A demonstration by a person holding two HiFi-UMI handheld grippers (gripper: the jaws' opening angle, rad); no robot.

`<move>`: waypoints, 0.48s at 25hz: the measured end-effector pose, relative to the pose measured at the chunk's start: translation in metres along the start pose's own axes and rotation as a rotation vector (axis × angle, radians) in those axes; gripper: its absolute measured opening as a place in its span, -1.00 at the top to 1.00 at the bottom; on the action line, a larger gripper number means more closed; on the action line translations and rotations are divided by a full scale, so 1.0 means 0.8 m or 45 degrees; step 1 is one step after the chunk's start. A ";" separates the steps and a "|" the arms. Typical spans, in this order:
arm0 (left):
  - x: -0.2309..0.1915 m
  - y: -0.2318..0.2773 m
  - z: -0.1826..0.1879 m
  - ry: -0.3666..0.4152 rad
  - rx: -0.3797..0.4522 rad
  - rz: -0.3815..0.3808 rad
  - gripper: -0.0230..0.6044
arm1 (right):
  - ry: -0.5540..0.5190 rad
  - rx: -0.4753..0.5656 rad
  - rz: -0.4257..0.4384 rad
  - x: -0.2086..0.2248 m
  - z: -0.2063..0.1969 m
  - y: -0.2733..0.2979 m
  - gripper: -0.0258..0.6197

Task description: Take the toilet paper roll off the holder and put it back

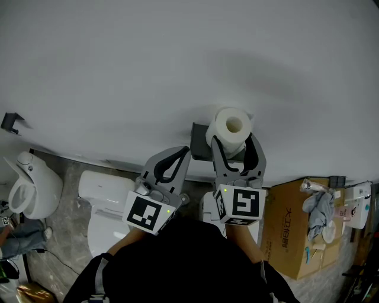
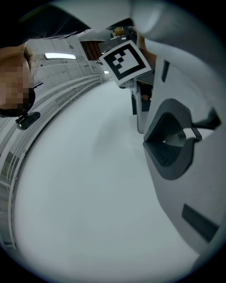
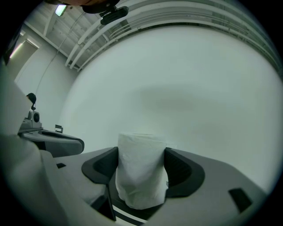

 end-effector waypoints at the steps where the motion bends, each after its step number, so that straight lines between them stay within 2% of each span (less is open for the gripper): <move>1: 0.000 0.000 0.000 -0.002 -0.001 0.000 0.91 | 0.002 -0.004 0.000 0.000 -0.002 0.000 -0.12; 12: 0.001 -0.006 0.002 0.002 0.003 0.011 0.91 | 0.018 -0.039 0.011 -0.005 -0.014 0.000 -0.12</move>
Point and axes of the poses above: the fingertips, and each gripper's own axes: y forward along the fingers, x to its right, z out of its top, the point moved 3 cm from there along -y, backward along the fingers, and after that the axes turned 9 degrees about x, right-handed, at the moved point
